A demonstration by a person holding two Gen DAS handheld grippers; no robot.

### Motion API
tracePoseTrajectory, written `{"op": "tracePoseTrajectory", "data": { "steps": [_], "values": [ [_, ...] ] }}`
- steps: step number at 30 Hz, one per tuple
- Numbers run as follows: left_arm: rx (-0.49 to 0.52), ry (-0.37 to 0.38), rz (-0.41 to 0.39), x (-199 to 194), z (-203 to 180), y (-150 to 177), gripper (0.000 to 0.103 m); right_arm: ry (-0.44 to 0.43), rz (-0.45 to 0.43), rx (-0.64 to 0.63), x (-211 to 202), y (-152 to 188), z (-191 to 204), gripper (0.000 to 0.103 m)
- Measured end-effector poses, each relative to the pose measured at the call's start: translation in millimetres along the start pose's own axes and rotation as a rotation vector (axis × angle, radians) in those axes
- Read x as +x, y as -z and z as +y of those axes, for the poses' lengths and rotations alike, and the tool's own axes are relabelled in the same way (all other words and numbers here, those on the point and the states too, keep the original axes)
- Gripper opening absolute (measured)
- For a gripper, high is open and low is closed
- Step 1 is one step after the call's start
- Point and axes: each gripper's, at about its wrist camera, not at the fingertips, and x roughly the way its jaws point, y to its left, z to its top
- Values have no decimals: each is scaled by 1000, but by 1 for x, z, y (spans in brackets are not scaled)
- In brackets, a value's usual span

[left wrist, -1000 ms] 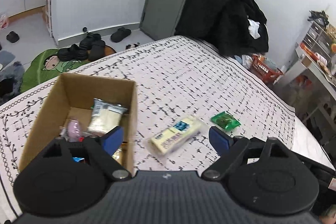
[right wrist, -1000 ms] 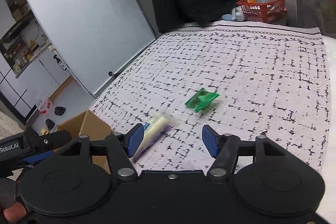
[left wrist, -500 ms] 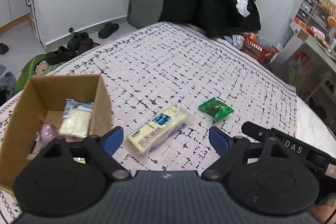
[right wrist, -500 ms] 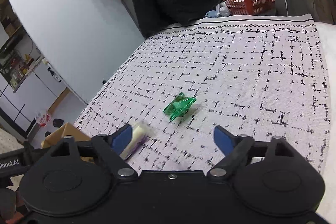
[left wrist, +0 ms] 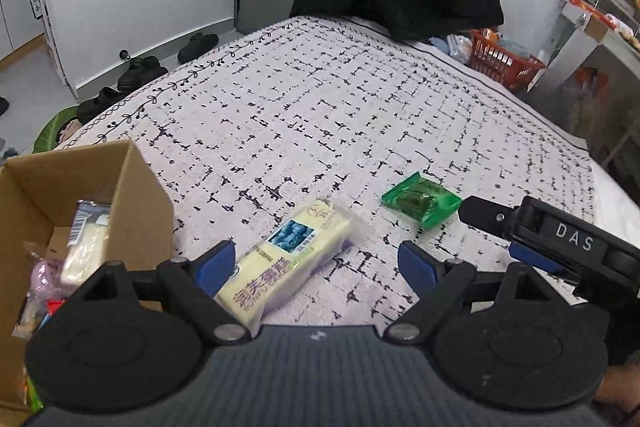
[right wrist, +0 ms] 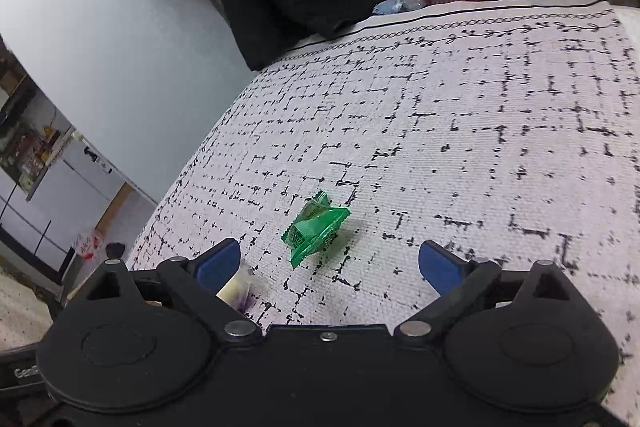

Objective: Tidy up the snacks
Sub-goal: 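Grasp the cream cake bar with the left gripper while the right grasps the green candy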

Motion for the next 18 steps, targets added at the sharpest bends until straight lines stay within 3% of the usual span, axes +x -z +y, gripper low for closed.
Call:
{"op": "tracePoseTrajectory", "data": {
  "steps": [8,18],
  "values": [
    [21,-28,36,35,0,1,87,-11,38,-20,29,-6,-2,88],
    [27,-71,105,66,7,3,83,-36,26,-95,51,-12,5,87]
  ]
}}
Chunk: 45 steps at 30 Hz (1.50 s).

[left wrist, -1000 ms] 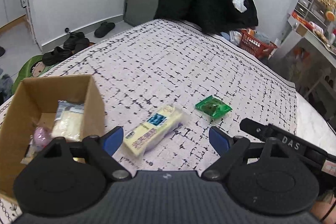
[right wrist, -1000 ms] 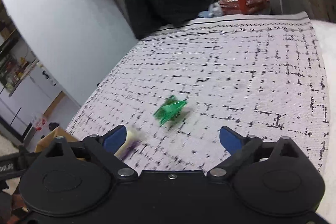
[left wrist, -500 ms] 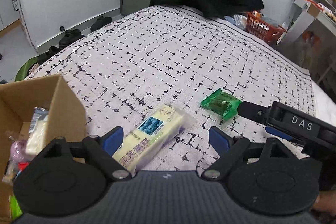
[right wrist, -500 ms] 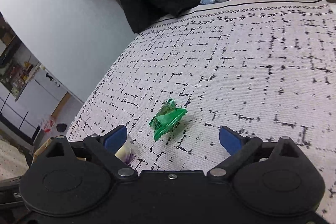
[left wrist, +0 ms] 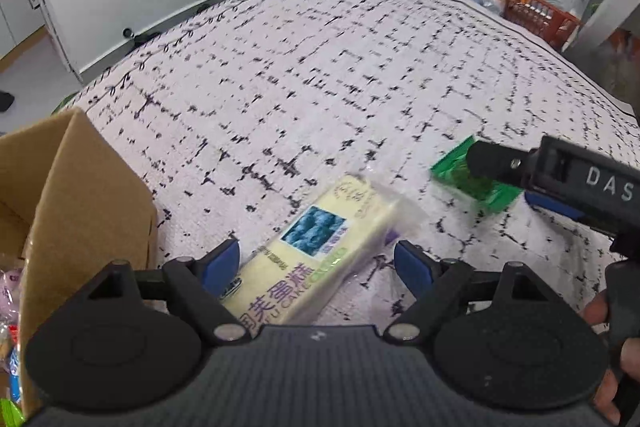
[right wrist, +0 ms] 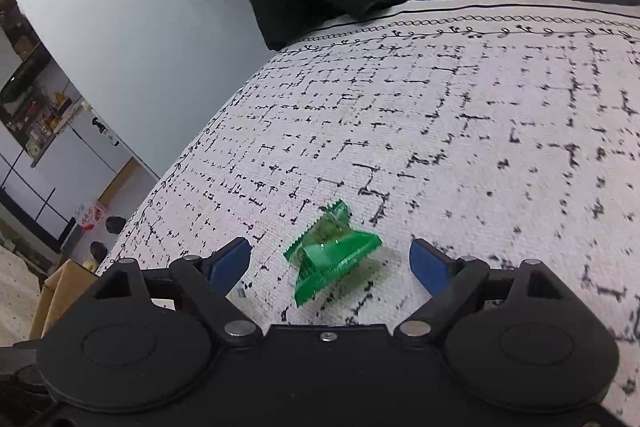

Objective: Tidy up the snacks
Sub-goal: 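Grasp the cream cake bar with the left gripper while the right grasps the green candy, then carry both snacks over the cardboard box and open both grippers inside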

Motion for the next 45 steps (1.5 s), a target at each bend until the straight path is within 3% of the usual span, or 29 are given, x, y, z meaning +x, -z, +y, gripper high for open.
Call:
{"op": "tracePoseTrajectory", "data": {
  "steps": [6,7,9,12,14,18,20,30,45],
  "values": [
    [-29,17,18,5,7,3,74,2,-3,-42,11,-1,7,86],
    [-30,13,20,5,7,3,64,4,-2,-46,12,-1,8,83],
    [-36,13,22,4,10,5,59,13,0,-57,11,0,8,77],
    [-24,22,16,-1,11,7,50,26,21,-98,12,1,11,62],
    [-21,36,20,-3,12,6,46,28,37,-114,12,2,12,40],
    [-14,63,25,-10,13,6,40,26,49,-107,9,0,12,32],
    [-18,77,19,-15,14,7,38,32,46,-109,5,1,13,19],
    [-57,146,-64,-59,15,4,35,69,2,-90,-32,5,24,14],
    [-107,176,-153,-126,50,5,35,70,-28,-121,-87,25,93,14]
  ]
}}
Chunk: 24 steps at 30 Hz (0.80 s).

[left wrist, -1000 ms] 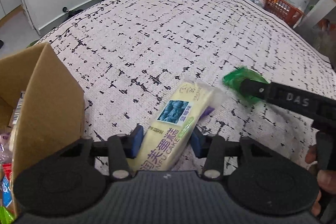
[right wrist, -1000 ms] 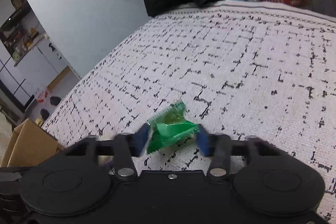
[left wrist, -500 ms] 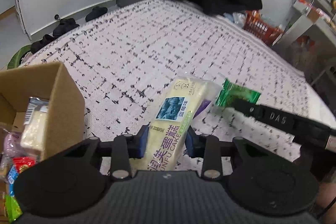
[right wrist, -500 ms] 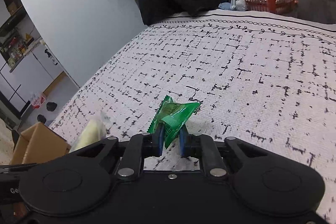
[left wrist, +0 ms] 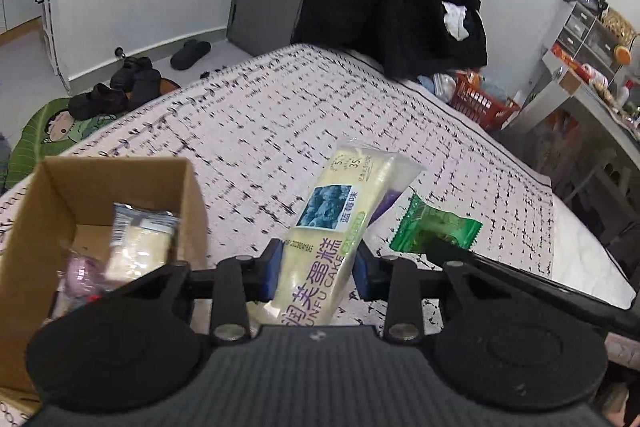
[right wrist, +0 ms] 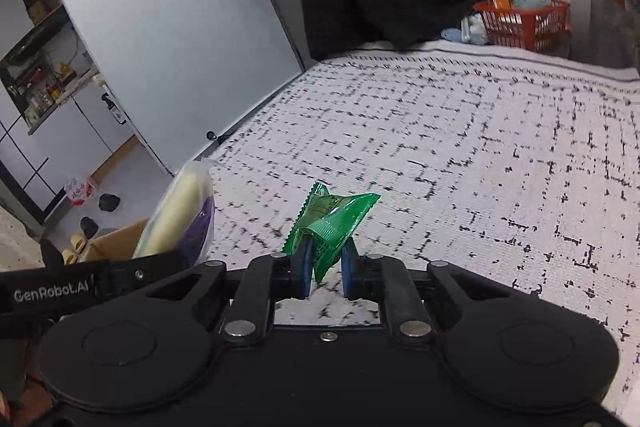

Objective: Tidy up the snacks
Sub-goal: 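Carry both snacks over the cardboard box and open both grippers inside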

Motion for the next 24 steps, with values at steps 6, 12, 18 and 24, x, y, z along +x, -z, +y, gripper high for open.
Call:
{"op": "tracePoseTrajectory", "data": {
  "steps": [6,12,18,24],
  "values": [
    [-30,-8,-21,-23,21,1,35,-7,-20,-22,-15,-3,25,14],
    [-56,-19,-43,-44,42,1,35,-15,-31,-32,-24,-4,49,14],
    [-90,-21,-57,-57,64,2,35,-23,-32,-55,-28,-2,72,14],
    [-130,-37,-74,-68,89,5,35,-32,-29,-76,-28,1,94,14]
  ]
}}
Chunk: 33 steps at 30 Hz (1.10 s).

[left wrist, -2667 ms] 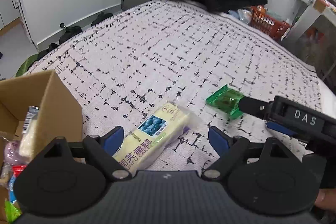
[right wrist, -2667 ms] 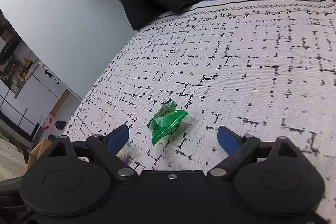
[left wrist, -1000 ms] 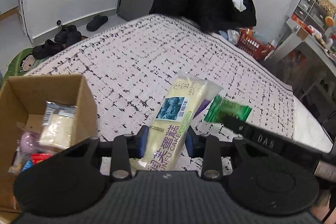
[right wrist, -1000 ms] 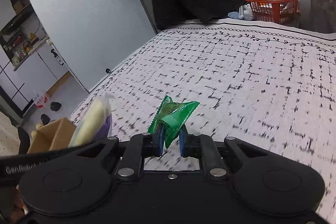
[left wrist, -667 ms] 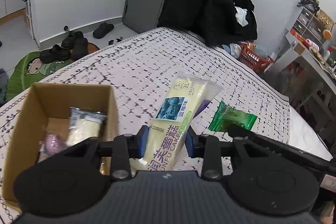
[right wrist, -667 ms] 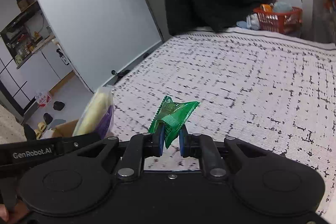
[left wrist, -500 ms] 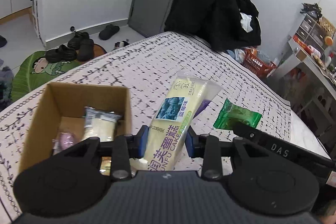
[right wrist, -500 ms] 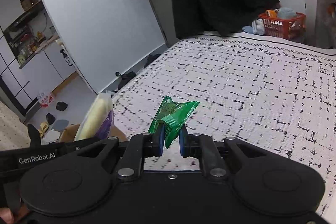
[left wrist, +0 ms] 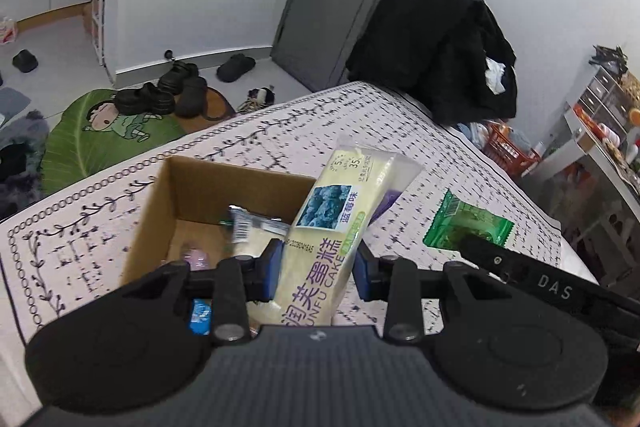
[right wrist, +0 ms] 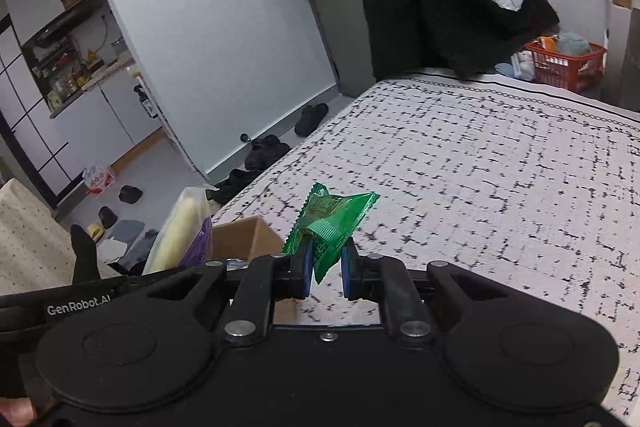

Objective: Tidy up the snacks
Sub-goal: 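Carry both snacks over the cardboard box and open both grippers inside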

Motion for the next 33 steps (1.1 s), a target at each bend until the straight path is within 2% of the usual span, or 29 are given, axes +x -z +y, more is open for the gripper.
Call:
{"op": "tracePoseTrajectory", "data": {
  "steps": [11,15,30,33],
  "values": [
    [-74,-43,-15,-3,43,3,36,-38,22,-38,9,8,38,14],
    [-135,-36,-10,3,63,6,36,-36,31,-55,13,10,49,14],
    [-176,-56,32,14,84,14,39,-54,66,-94,37,14,83,14],
    [-181,-61,24,9,87,11,44,-68,68,-101,40,12,91,14]
  ]
}}
